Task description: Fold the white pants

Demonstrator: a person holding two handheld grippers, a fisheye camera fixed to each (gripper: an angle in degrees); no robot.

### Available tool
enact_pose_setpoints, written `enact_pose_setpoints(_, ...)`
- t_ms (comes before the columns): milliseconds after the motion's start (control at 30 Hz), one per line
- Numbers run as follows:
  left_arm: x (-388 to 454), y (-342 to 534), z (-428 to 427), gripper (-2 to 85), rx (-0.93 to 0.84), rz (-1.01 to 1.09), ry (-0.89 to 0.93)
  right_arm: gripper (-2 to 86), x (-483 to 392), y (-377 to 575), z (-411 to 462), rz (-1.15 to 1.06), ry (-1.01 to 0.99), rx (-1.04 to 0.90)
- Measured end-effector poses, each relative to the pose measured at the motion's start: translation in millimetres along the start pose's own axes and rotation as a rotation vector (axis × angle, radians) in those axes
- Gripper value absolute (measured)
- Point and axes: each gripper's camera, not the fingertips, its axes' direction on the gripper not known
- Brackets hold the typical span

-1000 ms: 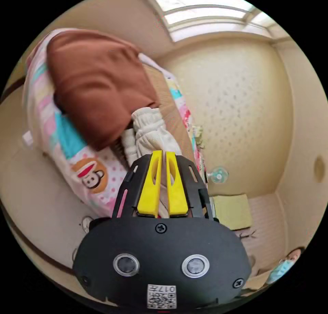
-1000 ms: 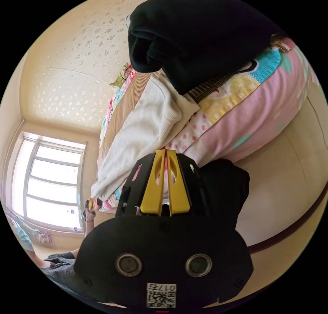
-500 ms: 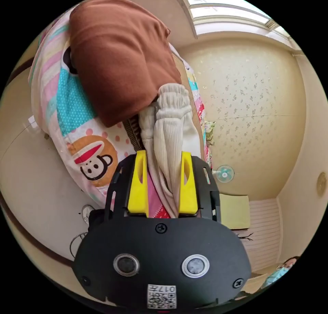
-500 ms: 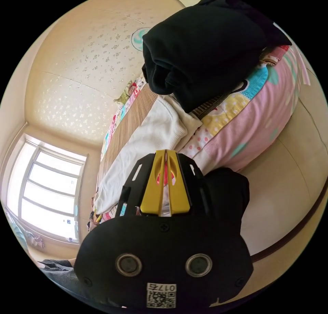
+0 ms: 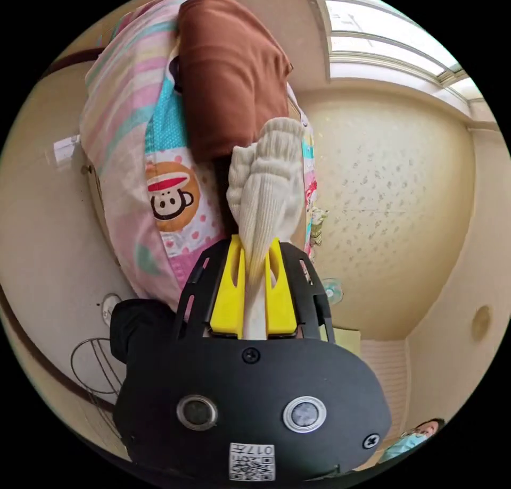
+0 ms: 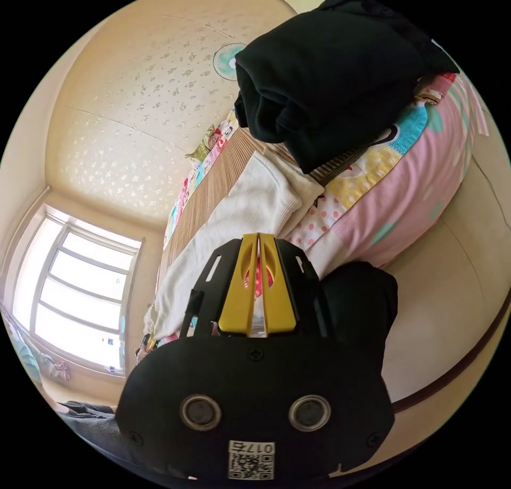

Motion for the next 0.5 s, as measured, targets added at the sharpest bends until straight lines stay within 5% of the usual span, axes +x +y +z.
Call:
enact_pose_setpoints(300,230.7,245.6,80.0,6.3,0.013,0.861,-0.019,0.6,-7.7,23.0,9.8,-0.023,-0.030,0.012)
enact_pose_setpoints(500,226.2,479.0,231.7,8.7,-0.396,1.225,-0.014,2.0,-5.6,44.0,33.0,-0.008,-0.066,-0.021)
